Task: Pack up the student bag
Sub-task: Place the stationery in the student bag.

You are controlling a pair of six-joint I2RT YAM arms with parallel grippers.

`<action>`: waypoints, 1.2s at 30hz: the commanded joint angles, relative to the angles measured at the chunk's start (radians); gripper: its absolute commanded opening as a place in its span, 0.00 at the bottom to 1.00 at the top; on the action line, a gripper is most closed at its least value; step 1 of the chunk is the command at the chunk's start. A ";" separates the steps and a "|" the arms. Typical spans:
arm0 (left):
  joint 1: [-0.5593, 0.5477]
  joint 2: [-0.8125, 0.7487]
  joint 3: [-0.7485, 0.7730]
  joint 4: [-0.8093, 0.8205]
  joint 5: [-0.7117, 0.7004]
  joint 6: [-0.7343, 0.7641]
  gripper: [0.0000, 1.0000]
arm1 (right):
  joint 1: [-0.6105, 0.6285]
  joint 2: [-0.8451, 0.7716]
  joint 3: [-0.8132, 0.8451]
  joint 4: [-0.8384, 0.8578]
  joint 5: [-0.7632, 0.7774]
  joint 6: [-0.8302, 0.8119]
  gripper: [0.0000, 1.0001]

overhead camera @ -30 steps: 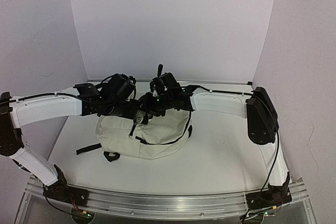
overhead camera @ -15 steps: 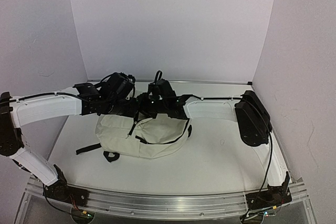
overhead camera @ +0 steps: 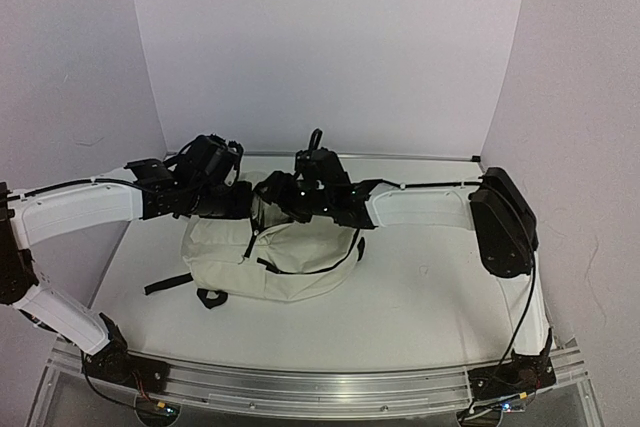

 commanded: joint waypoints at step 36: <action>0.021 0.043 0.095 0.060 0.097 -0.050 0.00 | 0.035 -0.122 -0.059 0.050 0.036 -0.241 0.62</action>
